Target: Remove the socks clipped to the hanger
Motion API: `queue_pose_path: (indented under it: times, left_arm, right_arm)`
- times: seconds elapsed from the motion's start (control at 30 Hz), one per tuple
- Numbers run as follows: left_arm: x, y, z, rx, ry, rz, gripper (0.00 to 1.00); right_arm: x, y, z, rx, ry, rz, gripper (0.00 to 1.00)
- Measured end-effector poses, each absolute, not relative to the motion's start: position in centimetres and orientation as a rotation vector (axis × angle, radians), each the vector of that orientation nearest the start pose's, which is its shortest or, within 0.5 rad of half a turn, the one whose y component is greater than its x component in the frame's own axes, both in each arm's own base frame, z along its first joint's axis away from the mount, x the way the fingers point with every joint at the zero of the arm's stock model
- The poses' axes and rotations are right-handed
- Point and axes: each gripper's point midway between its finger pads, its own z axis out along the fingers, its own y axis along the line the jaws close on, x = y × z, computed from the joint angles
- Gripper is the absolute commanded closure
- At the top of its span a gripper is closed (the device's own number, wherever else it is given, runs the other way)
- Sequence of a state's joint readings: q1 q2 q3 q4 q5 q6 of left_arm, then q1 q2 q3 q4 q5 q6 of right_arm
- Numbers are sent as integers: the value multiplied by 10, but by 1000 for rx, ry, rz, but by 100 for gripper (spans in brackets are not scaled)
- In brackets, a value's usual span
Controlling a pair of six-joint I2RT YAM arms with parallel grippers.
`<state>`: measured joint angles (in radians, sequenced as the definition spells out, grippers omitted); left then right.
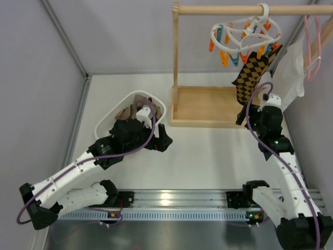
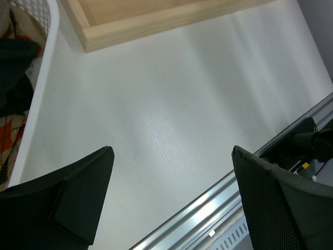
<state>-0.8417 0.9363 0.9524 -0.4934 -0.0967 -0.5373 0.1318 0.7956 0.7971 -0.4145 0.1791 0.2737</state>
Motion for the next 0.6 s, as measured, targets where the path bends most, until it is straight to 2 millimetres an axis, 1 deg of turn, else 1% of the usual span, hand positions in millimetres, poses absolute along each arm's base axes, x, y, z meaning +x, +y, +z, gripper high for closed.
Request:
queue_pose_path:
  times: [0.07,0.1,0.2,0.27,0.33,0.4,0.47,0.5,0.6]
  left_arm:
    - [194,-238,234,297,2128,-747,2]
    - [191,-235,232,300,2122,-745,2]
    - [186,-221,235,278,2085,-732,2]
    - [186,-215,238,265,2065,-717,2]
    - [187,-213,239,264,2062,-707,2]
    - [186,-213,236,275,2070,-703,2]
    - [183,-214,230,304,2095,-698,2]
    - [181,-214,228,324,2106,-699,2]
    - [174,-211,227,372,2119,-693,2]
  right_arm:
    - [301,4,200,320,2008,100,12]
    - [304,-5,191,363,2020,103,12]
    - [311,-27,176,461,2021,102,12]
    - [315,-32,176,478,2002,107,12]
    - [321,-31,183,458,1972,122,11]
    - [331,-30,194,419,1921,133,11]
    - [344,-30,201,376,1881,140,11]
    - [350,-29,201,358,1872,145,13]
    - [370,-27,194,290,1868,157,19]
